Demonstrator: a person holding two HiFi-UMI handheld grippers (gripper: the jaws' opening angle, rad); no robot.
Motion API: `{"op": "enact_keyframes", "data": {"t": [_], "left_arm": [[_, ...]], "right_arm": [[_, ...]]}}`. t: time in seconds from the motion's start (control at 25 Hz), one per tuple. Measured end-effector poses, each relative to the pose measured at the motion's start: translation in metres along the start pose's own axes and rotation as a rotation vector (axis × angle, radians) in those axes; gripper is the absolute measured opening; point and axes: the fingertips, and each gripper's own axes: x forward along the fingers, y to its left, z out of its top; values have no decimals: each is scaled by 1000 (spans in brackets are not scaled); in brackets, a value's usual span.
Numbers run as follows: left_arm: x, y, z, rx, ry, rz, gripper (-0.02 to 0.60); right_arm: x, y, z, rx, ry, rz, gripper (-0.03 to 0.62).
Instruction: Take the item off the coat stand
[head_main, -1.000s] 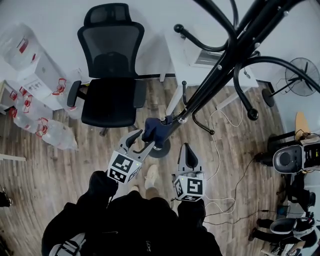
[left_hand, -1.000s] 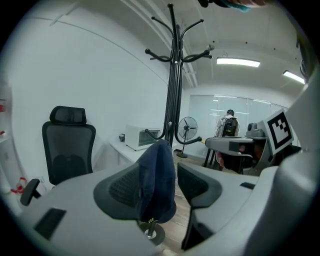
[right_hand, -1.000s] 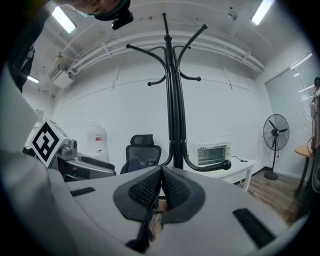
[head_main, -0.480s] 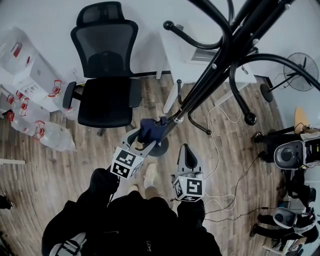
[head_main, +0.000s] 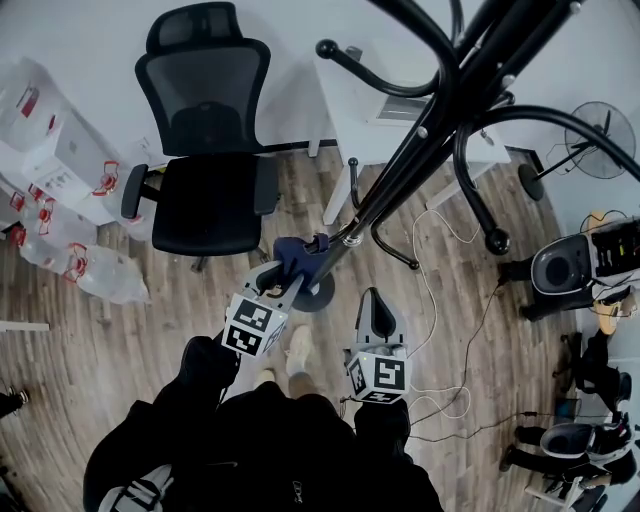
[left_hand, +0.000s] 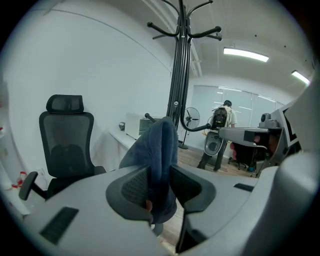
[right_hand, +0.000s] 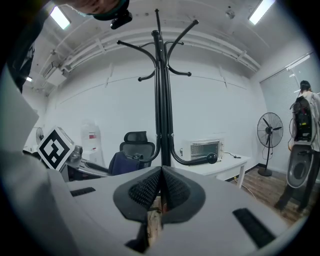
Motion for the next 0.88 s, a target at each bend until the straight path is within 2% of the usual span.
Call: {"op": "enact_keyframes", "data": {"t": [0.36,0.88], "left_arm": [[0,-1,0,-19,0,15,58],[-19,-6,20,-4,-42,26,54]], "right_arm": [[-2,-2,0,-1,-3,-8,15],[-16,2,9,-6,-26,-12,15]]}}
